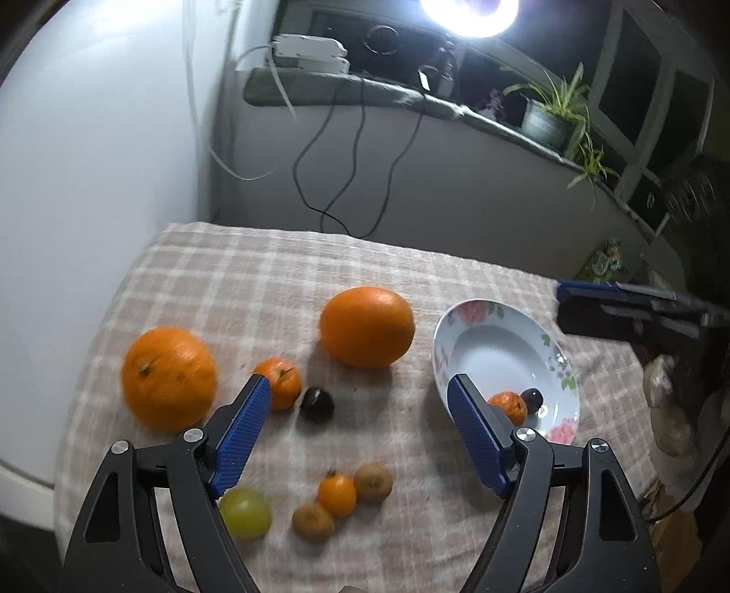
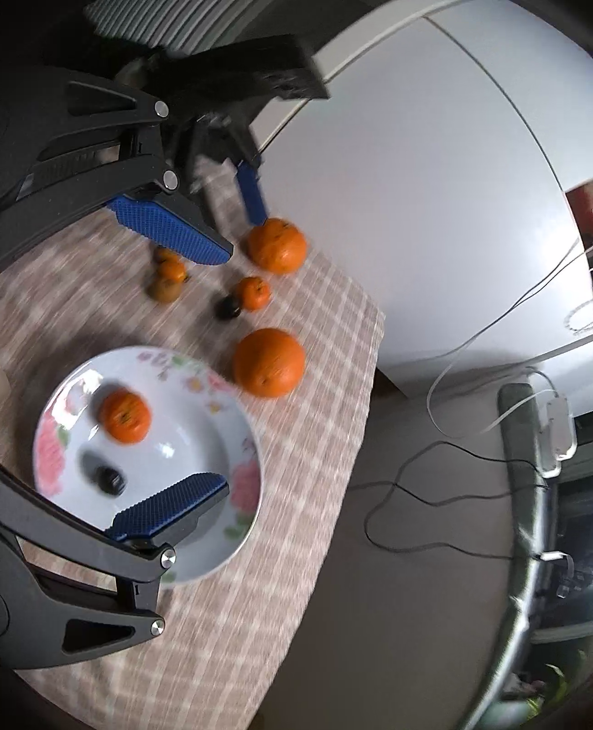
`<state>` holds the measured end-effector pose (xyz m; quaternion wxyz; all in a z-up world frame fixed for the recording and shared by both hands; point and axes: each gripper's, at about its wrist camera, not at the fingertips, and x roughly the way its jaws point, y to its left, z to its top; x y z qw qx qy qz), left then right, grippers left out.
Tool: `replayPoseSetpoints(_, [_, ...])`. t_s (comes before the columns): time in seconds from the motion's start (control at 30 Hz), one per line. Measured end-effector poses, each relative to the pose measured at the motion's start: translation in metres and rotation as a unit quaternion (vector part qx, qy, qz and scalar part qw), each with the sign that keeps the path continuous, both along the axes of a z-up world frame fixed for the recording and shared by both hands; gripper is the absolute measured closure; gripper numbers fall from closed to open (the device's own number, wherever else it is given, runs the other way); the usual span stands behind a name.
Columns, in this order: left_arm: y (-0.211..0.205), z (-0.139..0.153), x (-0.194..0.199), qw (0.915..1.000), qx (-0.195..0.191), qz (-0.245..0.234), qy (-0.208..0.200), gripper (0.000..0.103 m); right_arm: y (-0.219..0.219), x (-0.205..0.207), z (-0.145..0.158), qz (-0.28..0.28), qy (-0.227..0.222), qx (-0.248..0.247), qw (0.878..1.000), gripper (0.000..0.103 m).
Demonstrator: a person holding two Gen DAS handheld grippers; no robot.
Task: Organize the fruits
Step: 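Withdraw both tools from the plate toward the remaining fruit, then close the right tool around the large orange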
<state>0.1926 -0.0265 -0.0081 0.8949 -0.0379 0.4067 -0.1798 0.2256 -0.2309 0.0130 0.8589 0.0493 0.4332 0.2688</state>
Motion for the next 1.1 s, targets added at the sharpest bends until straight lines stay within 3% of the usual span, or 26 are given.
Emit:
replayPoseSetpoints(0.33, [-0.015,-0.018,0.040,0.9996,-0.005,-0.018,0.022,0.023,0.017,0.067,-0.035,0.002,0.091,0.046,0.995,0.009])
replayPoseSetpoints(0.5, [-0.018,-0.029,0.053,0.9990,-0.017,-0.020,0.036,0.023,0.029,0.090,-0.053,0.010,0.122,0.045,0.991,0.025])
replayPoseSetpoints(0.67, [-0.020,-0.032,0.061,0.9987,-0.020,-0.023,0.040,0.023,0.039,0.104,-0.067,0.018,0.139,0.036,0.989,0.031])
replayPoseSetpoints(1.0, [-0.024,-0.042,0.077,0.9973,-0.031,-0.028,0.060,0.023,0.055,0.119,-0.088,0.034,0.164,0.028,0.985,0.031])
replayPoseSetpoints(1.1, [-0.026,-0.046,0.078,0.9970,-0.031,-0.031,0.064,0.023,0.059,0.121,-0.093,0.039,0.172,0.027,0.984,0.037])
